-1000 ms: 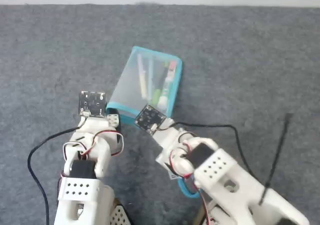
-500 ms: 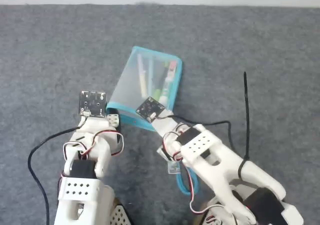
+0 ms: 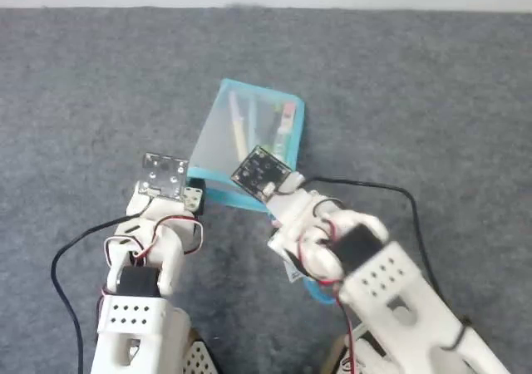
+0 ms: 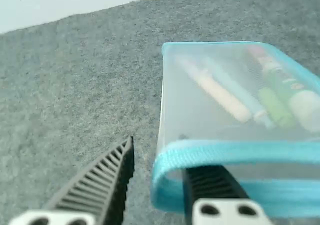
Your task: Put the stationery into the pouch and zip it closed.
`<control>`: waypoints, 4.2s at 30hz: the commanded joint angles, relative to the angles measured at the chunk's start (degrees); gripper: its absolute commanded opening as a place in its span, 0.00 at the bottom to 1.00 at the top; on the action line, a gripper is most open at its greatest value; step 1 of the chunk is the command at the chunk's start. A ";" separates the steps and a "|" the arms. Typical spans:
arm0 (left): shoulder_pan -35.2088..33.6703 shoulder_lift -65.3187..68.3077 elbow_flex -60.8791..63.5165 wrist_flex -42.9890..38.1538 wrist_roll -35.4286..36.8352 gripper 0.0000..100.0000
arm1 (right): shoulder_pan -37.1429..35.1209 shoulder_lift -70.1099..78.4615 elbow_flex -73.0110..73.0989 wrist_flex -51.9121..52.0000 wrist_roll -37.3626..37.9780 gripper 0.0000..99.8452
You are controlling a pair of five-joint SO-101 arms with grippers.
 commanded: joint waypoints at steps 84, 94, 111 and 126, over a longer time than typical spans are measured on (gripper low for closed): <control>1.58 0.53 -10.24 12.31 1.93 0.01 | 0.22 -6.90 -0.18 -9.63 17.58 0.22; 1.58 0.53 -10.24 12.22 1.93 0.01 | -2.95 -6.90 3.69 -10.86 21.10 0.22; 1.58 0.53 -10.24 12.22 1.93 0.01 | -5.76 -6.55 3.08 -7.25 25.05 0.22; 1.58 0.53 -10.07 12.22 1.93 0.01 | -5.67 10.68 -8.97 -13.05 19.60 0.22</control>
